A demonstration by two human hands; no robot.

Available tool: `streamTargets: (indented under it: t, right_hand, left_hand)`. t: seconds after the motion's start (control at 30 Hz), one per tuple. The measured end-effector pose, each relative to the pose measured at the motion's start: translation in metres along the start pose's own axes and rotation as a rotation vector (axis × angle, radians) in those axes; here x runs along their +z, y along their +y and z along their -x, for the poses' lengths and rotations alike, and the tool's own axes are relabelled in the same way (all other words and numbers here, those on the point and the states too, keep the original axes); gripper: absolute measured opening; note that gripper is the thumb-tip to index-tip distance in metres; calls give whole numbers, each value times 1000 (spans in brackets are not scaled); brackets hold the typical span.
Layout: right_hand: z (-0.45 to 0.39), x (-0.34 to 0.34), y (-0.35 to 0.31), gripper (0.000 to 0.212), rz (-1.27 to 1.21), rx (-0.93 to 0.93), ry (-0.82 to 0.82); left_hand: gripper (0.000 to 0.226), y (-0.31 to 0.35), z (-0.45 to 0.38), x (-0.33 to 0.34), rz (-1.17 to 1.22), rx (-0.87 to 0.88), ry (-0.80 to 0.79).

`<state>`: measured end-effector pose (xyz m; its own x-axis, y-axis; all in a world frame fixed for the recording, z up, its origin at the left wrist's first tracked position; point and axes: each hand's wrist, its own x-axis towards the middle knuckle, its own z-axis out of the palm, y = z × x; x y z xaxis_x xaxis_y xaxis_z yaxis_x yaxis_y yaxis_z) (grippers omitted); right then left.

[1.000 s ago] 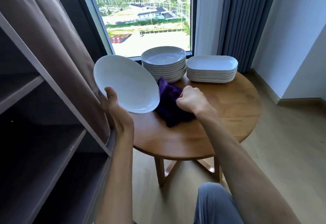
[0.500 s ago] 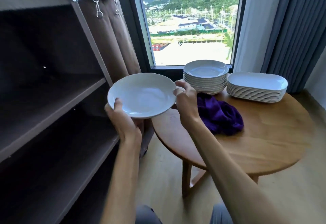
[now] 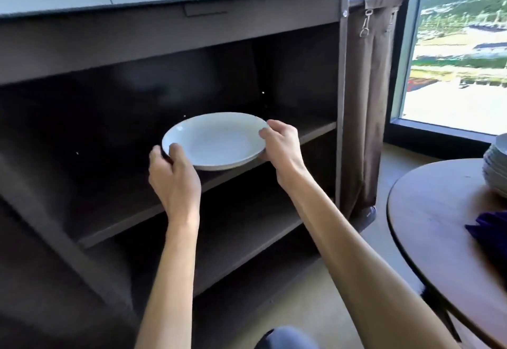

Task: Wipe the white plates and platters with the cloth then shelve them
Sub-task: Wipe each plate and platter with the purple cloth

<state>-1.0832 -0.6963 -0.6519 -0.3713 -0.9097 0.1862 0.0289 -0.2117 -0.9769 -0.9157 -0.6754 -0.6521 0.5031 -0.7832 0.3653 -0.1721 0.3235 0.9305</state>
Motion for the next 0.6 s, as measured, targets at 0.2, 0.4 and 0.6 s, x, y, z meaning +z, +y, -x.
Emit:
streamTargets:
  t: [0.2,0.4,0.6]
  right_hand:
    - [14,100,10,40,51,77,-205]
    - [25,145,18,49,179,86,-327]
    - [20,153,23,49,297,24,-314]
  left_hand:
    - [40,-15,-44,-84,-330,31,167]
    - [39,-26,-62,-115,-552,0,169]
    - [42,-37,-66,-107,-612,-122,110]
